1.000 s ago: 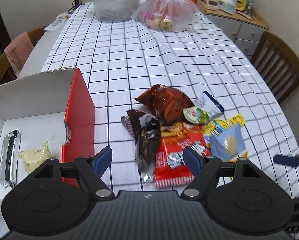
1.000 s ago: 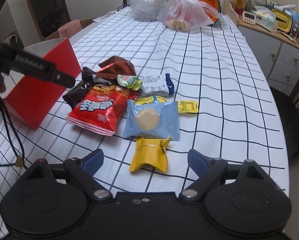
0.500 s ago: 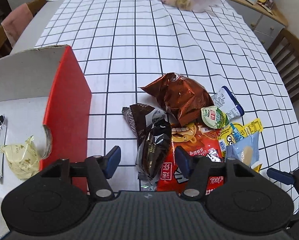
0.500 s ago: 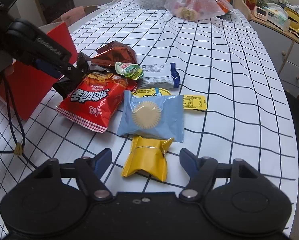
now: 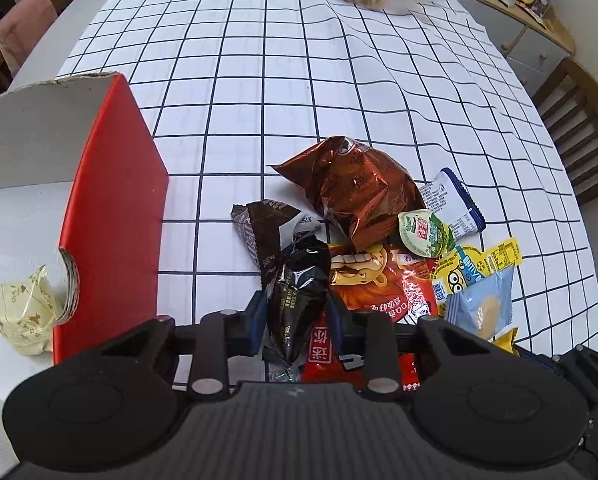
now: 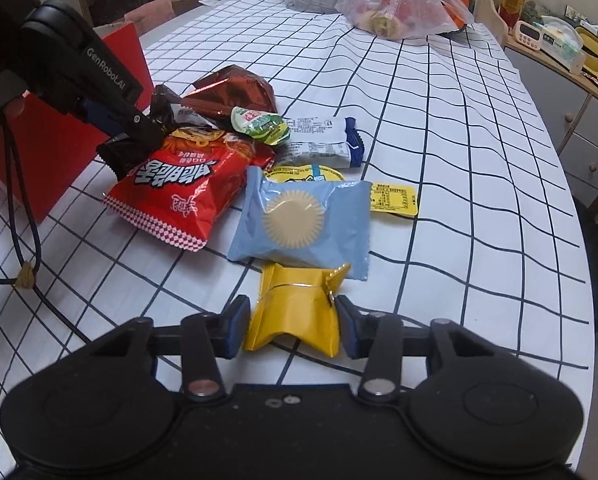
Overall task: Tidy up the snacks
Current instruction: 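Grasp the yellow packet with the right tool while the left tool grasps the dark wrapper, then carry the yellow packet and dark wrapper into the box with both tools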
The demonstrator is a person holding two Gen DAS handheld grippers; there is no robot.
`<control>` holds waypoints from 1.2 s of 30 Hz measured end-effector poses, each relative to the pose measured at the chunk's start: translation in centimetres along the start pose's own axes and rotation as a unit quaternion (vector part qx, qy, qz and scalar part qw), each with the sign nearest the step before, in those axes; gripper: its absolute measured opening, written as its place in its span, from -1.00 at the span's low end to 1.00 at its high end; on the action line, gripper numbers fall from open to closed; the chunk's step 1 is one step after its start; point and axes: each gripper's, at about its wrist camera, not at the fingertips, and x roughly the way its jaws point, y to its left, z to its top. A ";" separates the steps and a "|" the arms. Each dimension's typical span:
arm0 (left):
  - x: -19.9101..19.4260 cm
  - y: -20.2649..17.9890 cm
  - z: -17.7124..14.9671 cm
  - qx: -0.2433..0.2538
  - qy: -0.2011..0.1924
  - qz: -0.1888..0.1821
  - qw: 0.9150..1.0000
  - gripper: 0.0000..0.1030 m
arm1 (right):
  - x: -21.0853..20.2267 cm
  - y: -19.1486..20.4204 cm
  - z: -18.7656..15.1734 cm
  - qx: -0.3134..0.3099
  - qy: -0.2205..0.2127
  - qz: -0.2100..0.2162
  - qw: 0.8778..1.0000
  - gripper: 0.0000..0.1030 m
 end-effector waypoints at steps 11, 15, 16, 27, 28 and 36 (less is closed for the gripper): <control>-1.5 0.9 -0.8 -0.023 -0.018 -0.007 1.000 -0.58 | -1.5 -0.2 -0.5 0.025 -0.015 0.001 1.000 -0.24; -2.5 1.3 -1.4 -0.032 -0.021 -0.014 0.999 -0.58 | -2.8 -0.1 -0.6 0.038 -0.024 0.009 0.999 -0.24; -2.8 1.3 -1.6 -0.033 -0.022 -0.016 0.999 -0.58 | -3.1 -0.1 -0.6 0.041 -0.027 0.012 0.999 -0.24; -7.2 1.8 -3.9 -0.034 -0.050 -0.033 0.998 -0.58 | -7.4 1.9 0.1 0.052 -0.061 0.033 0.996 -0.24; -7.7 2.0 -4.1 -0.035 -0.052 -0.033 0.997 -0.58 | -7.8 2.2 0.3 0.050 -0.065 0.033 0.996 -0.24; -11.9 4.0 -5.2 -0.031 -0.075 -0.041 0.996 -0.58 | -10.2 5.6 2.5 0.039 -0.094 0.047 0.994 -0.24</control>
